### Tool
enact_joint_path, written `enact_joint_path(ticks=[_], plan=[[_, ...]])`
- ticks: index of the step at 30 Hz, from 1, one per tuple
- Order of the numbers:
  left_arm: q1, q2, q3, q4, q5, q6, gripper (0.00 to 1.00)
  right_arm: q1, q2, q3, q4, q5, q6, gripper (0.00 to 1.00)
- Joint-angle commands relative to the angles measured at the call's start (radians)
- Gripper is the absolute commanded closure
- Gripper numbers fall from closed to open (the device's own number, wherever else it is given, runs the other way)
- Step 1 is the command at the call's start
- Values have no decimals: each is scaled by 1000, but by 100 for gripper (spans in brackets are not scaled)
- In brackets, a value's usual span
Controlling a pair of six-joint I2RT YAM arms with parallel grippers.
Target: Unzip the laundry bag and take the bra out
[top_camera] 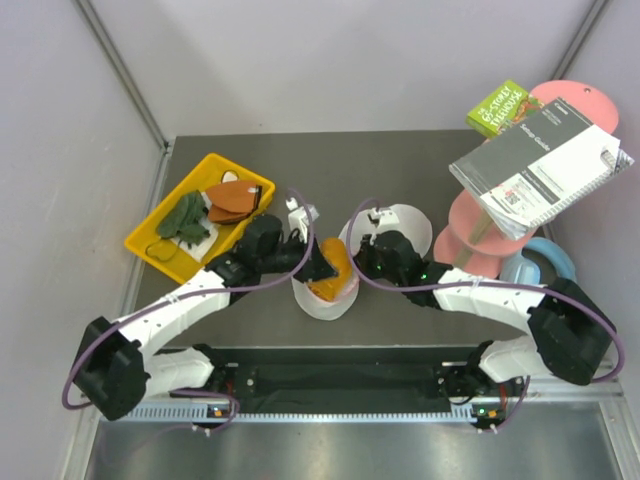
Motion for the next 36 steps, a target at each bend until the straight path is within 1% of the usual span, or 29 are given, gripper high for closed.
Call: enact_joint_path(ticks=[1,5,10,15,19,21,24,28,31,32,36], plan=[[61,-42,-36,200,52,-81,100,-8,2,43,19,12,13,100],[110,-65,-61,252,-37,-106,100,-8,-23,34,20,-3,5,100],[124,-90,-76,366,-143,-138,100,-2,-39,11,30,-22,-2,100],[130,-45,-67,481,-166,-173,100,10,-46,-2,30,-28,-11,100],[133,1,-64,567,-158,-209,100,17,-47,-8,30,-28,-18,100],[137,10,-53,613,-128,-248,100,17,-43,-11,25,-26,-16,100],[140,14,-33,645,-92,-295,100,17,-40,-14,27,-22,-16,100],[156,-18,-12,650,-55,-330,100,17,-39,-20,27,-16,-11,100],[186,-51,-16,697,-16,-383,100,17,-38,-20,28,-11,-10,100],[211,-59,-21,720,-3,-425,100,18,-36,-19,28,-13,-10,100],[271,-78,-9,794,57,-503,100,17,-30,-17,30,-13,-10,100]])
